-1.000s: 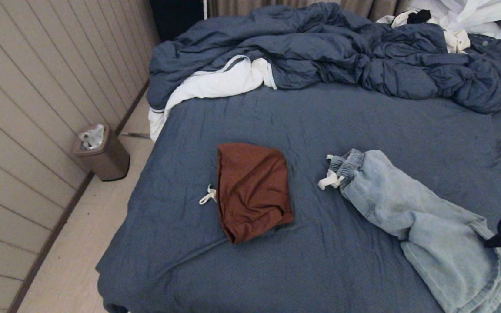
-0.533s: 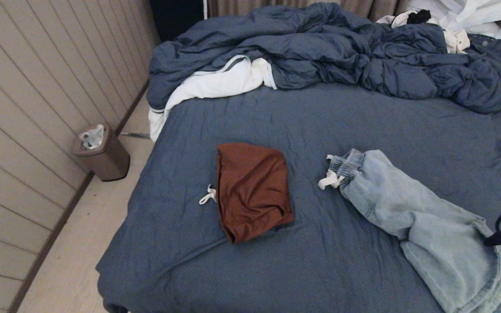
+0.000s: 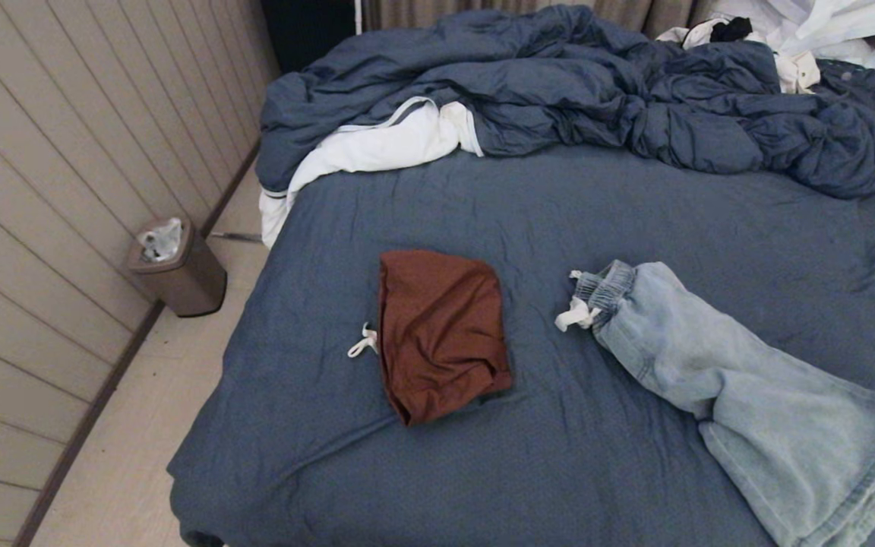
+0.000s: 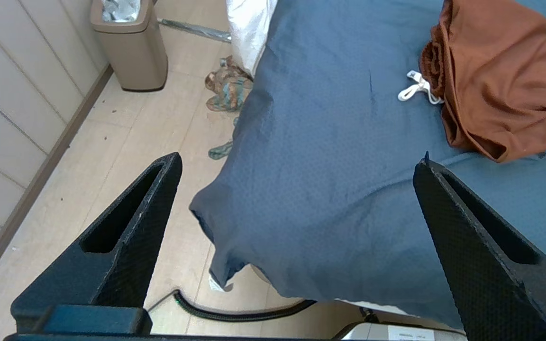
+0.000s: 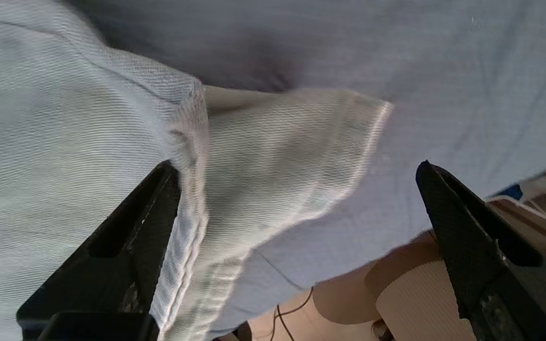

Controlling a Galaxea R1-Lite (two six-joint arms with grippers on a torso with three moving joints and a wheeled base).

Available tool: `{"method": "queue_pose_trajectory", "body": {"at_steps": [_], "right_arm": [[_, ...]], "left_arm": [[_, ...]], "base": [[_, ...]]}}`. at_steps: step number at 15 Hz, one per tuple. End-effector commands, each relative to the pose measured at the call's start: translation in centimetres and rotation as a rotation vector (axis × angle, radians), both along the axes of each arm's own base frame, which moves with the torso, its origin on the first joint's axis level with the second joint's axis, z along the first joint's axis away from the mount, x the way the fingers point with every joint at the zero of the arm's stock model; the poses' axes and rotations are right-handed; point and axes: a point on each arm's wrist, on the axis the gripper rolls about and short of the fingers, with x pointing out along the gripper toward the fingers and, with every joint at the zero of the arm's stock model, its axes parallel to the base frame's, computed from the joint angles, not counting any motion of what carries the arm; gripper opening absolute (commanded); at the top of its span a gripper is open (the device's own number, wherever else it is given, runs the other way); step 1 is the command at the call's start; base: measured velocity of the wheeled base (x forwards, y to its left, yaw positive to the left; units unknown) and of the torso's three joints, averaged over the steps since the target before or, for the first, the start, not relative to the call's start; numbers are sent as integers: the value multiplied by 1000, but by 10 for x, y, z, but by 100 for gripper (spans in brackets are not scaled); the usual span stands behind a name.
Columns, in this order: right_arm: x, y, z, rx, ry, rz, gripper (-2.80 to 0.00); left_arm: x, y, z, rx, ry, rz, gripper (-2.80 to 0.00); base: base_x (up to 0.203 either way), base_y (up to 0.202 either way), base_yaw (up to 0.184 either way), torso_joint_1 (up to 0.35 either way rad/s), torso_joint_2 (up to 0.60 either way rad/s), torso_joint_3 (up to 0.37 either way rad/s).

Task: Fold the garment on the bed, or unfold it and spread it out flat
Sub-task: Fold the blue shorts

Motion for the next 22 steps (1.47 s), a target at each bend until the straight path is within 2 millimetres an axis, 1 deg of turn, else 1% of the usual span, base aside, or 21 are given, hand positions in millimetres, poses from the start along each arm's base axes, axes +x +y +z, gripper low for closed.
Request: {"method": "queue_pose_trajectory", "body": {"at_steps": [1, 3, 4, 5, 8, 9, 11, 13, 14, 16, 17, 19, 22], "right_arm": [[-7, -1, -4, 15, 12, -6, 0], [-13, 7, -5, 35, 25, 3, 0], [-18, 14, -7, 51, 38, 13, 0], [-22, 21, -5, 61, 39, 26, 0], [-33, 40, 13, 70, -6, 62, 0], [-37, 47, 14, 81, -3, 69, 0], [-43, 59, 4, 116, 24, 86, 0], [-40, 69, -6, 149, 47, 108, 0], [-38, 71, -11, 164, 56, 110, 0], [-34, 67, -29, 202, 72, 109, 0], [-31, 63, -38, 200, 59, 112, 0], [-31, 64, -53, 190, 45, 114, 0], [-31, 68, -64, 165, 31, 126, 0]], "left_arm": [[0, 0, 0, -1, 1, 1, 0], [0, 0, 0, -1, 1, 1, 0], [0, 0, 0, -1, 1, 1, 0], [0, 0, 0, -1, 1, 1, 0], [0, 0, 0, -1, 1, 1, 0], [0, 0, 0, -1, 1, 1, 0], [0, 0, 0, -1, 1, 1, 0], [0, 0, 0, -1, 1, 1, 0], [0, 0, 0, -1, 1, 1, 0], [0, 0, 0, -1, 1, 1, 0], [0, 0, 0, -1, 1, 1, 0], [0, 0, 0, -1, 1, 1, 0], [0, 0, 0, -1, 1, 1, 0]], "base": [[0, 0, 0, 0, 0, 0], [0, 0, 0, 0, 0, 0], [0, 0, 0, 0, 0, 0], [0, 0, 0, 0, 0, 0], [0, 0, 0, 0, 0, 0], [0, 0, 0, 0, 0, 0], [0, 0, 0, 0, 0, 0], [0, 0, 0, 0, 0, 0], [0, 0, 0, 0, 0, 0], [0, 0, 0, 0, 0, 0], [0, 0, 0, 0, 0, 0], [0, 0, 0, 0, 0, 0], [0, 0, 0, 0, 0, 0]]}}
